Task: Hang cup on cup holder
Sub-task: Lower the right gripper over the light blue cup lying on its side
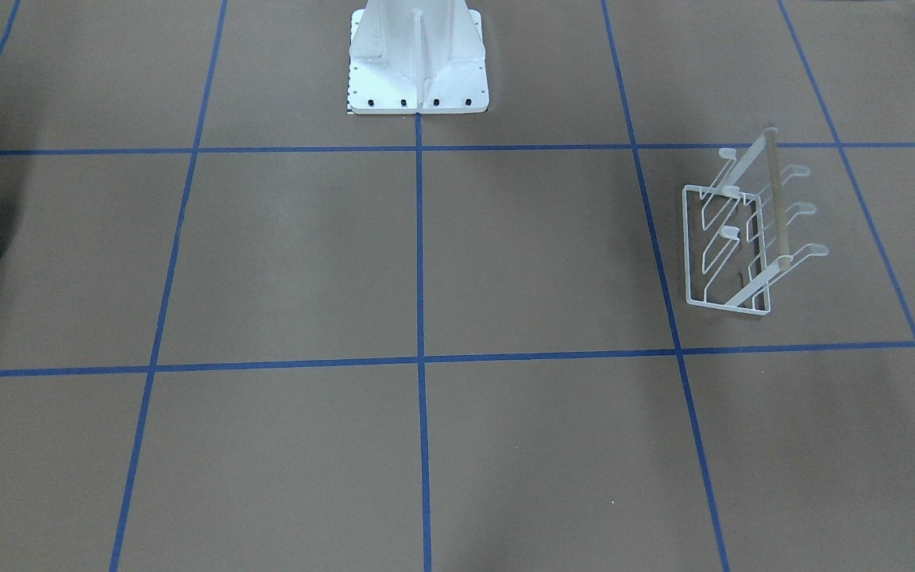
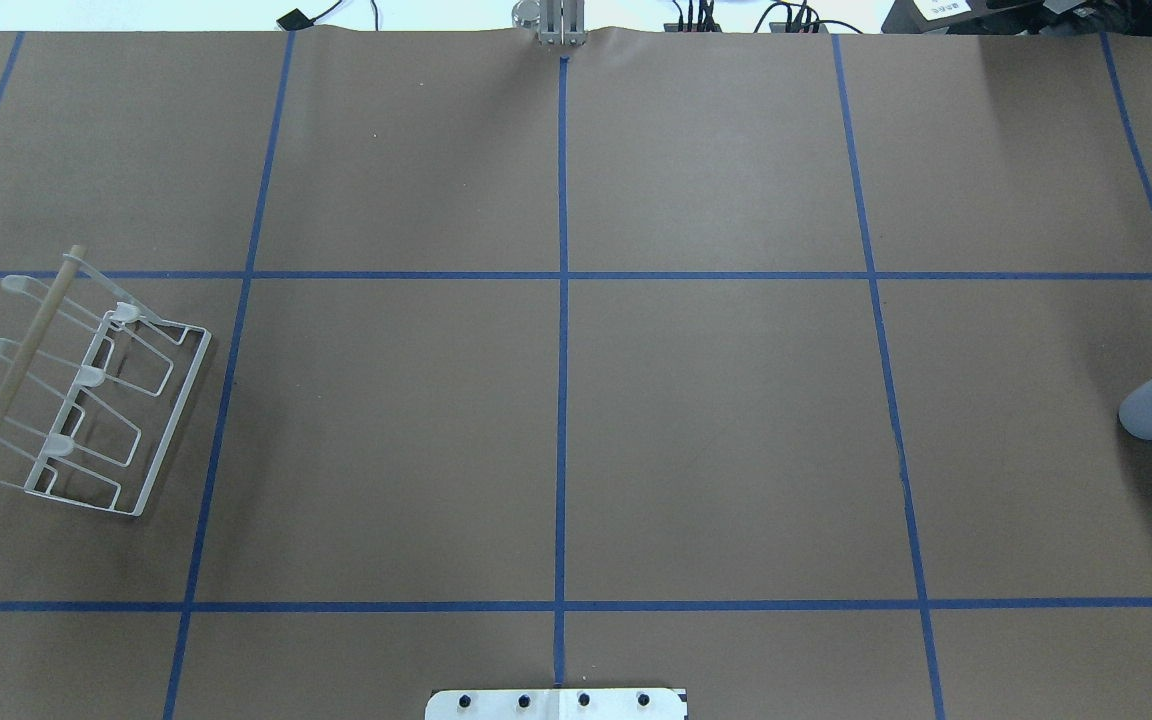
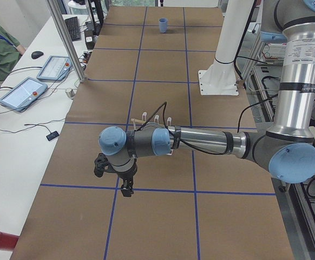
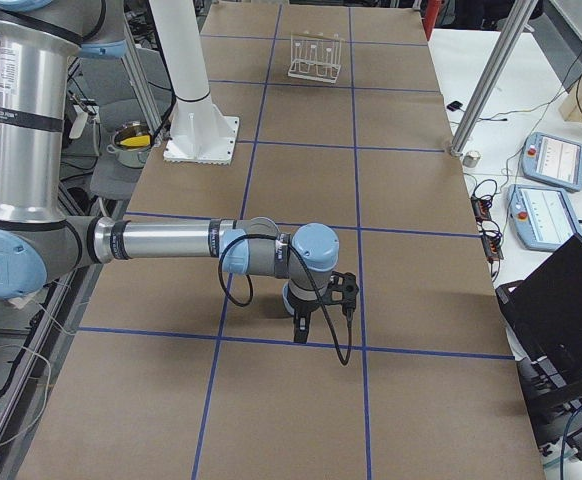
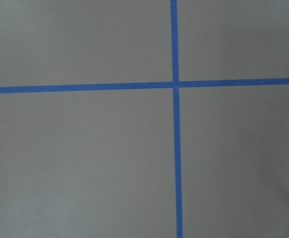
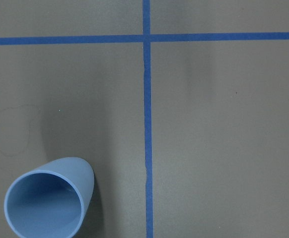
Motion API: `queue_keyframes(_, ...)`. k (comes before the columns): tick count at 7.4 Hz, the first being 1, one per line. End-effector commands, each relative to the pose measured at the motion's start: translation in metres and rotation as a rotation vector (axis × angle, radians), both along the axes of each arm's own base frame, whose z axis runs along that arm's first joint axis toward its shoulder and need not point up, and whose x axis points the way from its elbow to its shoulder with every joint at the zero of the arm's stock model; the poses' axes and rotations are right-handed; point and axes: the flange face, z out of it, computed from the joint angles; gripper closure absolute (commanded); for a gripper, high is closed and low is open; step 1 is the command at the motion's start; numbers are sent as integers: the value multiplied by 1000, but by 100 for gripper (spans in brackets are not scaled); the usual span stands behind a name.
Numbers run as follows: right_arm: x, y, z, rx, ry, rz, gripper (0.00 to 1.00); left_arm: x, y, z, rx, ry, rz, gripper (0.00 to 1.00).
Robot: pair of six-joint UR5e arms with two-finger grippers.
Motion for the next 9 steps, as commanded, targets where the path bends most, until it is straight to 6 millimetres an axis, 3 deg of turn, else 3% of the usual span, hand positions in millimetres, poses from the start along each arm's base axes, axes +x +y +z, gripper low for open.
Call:
queue_keyframes(1, 0, -3, -6, 18, -1, 0, 0, 0, 0, 1, 2, -4, 3, 2)
queue_keyframes(6, 0, -7, -12, 33, -3, 1, 0, -1, -8, -10, 18, -7, 1, 2)
queue_keyframes(8, -2, -26, -36, 87, -7, -2, 0, -1, -16, -22, 54, -8, 2, 2)
queue_keyframes(9, -2, -51, -61, 142, -11, -2, 0, -1, -15, -22, 74, -8, -2, 2)
